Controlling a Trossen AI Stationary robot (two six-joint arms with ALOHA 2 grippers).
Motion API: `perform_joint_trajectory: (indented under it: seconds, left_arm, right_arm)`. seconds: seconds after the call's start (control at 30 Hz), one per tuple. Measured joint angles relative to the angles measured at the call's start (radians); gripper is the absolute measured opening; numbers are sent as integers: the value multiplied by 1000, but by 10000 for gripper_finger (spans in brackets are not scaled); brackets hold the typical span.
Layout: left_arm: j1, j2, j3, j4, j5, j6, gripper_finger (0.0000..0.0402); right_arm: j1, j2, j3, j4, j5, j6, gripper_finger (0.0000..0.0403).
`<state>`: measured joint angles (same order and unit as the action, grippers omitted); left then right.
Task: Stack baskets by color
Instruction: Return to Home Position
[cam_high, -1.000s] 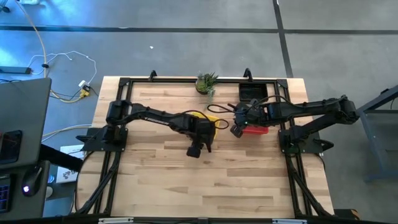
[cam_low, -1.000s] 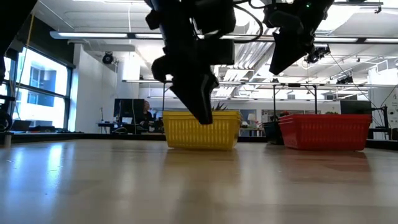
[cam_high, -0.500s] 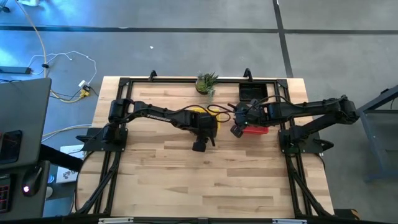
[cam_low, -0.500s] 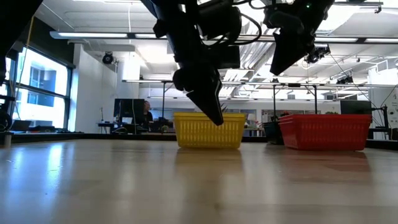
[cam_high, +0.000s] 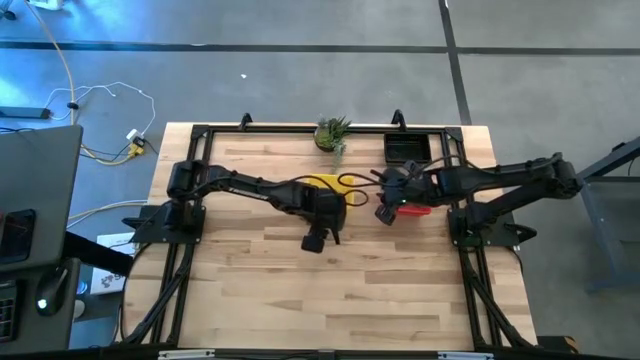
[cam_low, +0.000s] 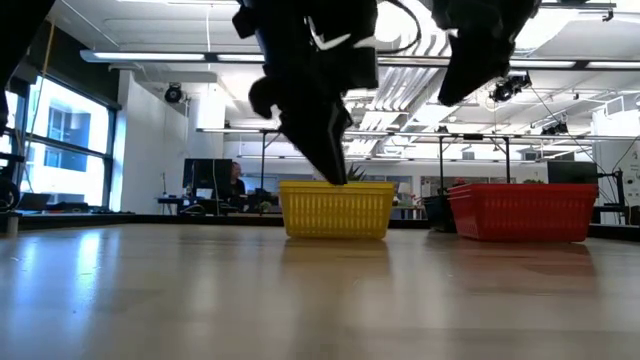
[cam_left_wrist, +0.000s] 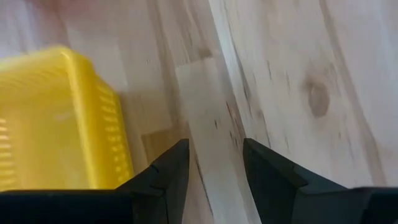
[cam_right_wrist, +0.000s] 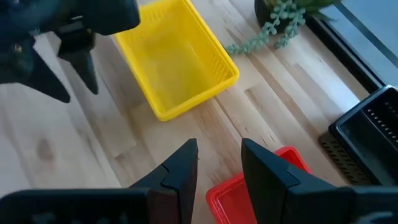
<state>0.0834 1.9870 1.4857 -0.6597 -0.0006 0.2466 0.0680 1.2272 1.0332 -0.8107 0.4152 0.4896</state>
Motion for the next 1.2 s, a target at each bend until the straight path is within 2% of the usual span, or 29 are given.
perform_joint_trajectory:
  seconds: [0.17,0.33,0.47,0.57,0.63,0.73,0.97,1.2]
  left_arm:
    - [4,-45,0,-9,-3,9,138]
    - [27,-108,0,-26,-2,11,138]
    - [55,-171,-17,-34,87,8,138]
    - [76,-240,-104,33,177,-9,138]
    - [87,-288,-189,105,198,-35,138]
    - [96,-370,-322,213,198,-78,138]
    - [87,-570,-576,445,190,-184,138]
    - [87,-758,-811,660,162,-257,138]
  right_arm:
    - [7,-77,0,-4,4,-1,110]
    - [7,-158,0,-11,4,-107,110]
    - [7,-214,0,-22,9,-168,110]
    - [13,-246,-13,-9,19,-177,110]
    - [29,-276,-66,32,47,-178,110]
    - [51,-336,-186,140,39,-175,110]
    - [86,-485,-487,521,-72,-206,110]
    - [85,-611,-688,771,-103,-328,110]
